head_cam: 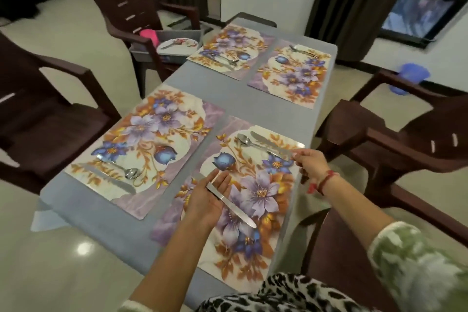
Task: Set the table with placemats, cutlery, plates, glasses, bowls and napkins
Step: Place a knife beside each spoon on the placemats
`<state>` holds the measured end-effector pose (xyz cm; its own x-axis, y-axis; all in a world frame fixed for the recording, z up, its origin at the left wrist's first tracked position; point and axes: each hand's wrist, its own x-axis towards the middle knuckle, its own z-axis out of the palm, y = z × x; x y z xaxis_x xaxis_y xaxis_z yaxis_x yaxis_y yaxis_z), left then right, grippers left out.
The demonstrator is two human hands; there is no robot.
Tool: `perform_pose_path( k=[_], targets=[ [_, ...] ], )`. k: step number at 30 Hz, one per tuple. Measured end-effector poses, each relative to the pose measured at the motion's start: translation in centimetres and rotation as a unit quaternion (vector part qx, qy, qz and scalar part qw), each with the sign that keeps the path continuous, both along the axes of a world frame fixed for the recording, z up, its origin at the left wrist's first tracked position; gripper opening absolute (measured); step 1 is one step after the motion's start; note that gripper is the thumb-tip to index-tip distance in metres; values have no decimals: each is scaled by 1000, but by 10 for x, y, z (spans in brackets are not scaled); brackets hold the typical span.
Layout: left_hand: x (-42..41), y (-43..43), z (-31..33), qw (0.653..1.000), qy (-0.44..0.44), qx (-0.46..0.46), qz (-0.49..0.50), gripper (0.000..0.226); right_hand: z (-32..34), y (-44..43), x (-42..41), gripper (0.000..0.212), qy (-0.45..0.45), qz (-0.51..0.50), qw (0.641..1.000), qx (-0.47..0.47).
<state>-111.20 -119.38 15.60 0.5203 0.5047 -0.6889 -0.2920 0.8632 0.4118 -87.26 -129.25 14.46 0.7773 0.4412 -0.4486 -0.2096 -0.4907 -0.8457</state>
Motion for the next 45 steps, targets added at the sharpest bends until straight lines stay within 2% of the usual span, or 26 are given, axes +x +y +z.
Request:
perform_pose_path(
  k=[4, 7, 11, 15, 20, 23, 25, 27, 29, 30, 32, 35, 37, 39, 42, 43, 45],
  targets=[
    [4, 5, -8, 999, 2, -3, 45, 23, -16, 41, 34, 26, -17, 45, 998, -35],
    [8, 3, -18, 996, 19, -13, 90, 21, -30, 54, 56, 18, -28, 63, 996, -47],
    [22, -4, -29, 985, 52, -24, 161, 24, -50, 61, 81, 10, -69, 154, 983, -76],
    [48, -9, -32, 965, 73, -25, 249, 20, -56, 60, 98, 3, -184, 301, 929, -114],
    [96, -7, -26, 944, 73, -37, 320, 25, -60, 66, 116, 16, -334, 434, 821, -162],
    [126, -3, -14, 941, 64, -34, 331, 24, -62, 72, 123, 18, -370, 452, 794, -167],
    [143, -2, -6, 940, 57, -17, 335, 27, -61, 77, 128, 16, -384, 466, 786, -135],
    [156, -1, 2, 941, 51, -3, 335, 30, -52, 84, 133, 12, -356, 460, 812, -57],
    [167, 2, 11, 944, 40, 11, 328, 30, -33, 91, 132, 8, -265, 455, 849, 38],
    [171, 3, 13, 945, 34, 17, 325, 30, -21, 93, 130, 8, -207, 470, 855, 71],
    [180, 8, 17, 948, 8, 30, 318, 30, 2, 97, 121, 14, -95, 542, 829, 100],
    [197, 19, 20, 956, -31, 56, 287, 27, 22, 96, 109, 14, -30, 633, 770, 79],
    [214, 26, 23, 960, -41, 72, 267, 26, 27, 94, 111, 5, -22, 626, 777, 58],
    [234, 30, 25, 965, -51, 72, 246, 27, 28, 91, 123, 3, -80, 609, 788, 41],
    [263, 36, 24, 977, -68, 57, 192, 28, 25, 86, 151, 9, -291, 582, 759, 23],
    [275, 39, 24, 983, -61, 56, 165, 28, 27, 86, 164, 8, -328, 566, 756, 32],
    [297, 48, 26, 989, -49, 63, 124, 28, 31, 89, 191, 7, -322, 541, 774, 62]
  ],
)
